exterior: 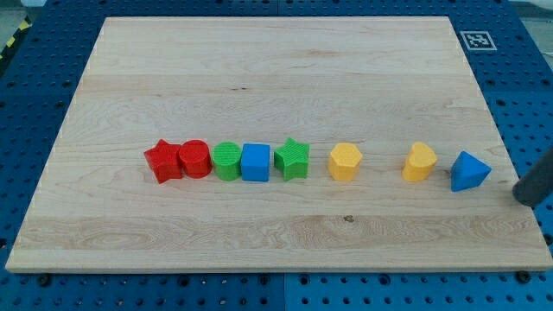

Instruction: Push the heart slightly down

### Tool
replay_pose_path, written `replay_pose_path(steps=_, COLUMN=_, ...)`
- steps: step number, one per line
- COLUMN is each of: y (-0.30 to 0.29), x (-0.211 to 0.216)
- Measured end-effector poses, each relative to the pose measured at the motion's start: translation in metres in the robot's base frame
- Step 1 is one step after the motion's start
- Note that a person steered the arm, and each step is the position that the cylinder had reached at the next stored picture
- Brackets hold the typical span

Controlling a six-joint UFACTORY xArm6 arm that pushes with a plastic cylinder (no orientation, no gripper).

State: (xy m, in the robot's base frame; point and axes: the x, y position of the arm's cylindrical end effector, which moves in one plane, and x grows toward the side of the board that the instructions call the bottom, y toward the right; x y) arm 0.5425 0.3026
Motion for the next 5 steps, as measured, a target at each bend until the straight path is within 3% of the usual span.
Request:
replay_pose_path(steps=2, y=-0.011, x=-0.059)
replay_pose_path(steps=3, y=-0.064, x=-0.064)
replay_pose_path(steps=5, y=-0.1, x=-0.077)
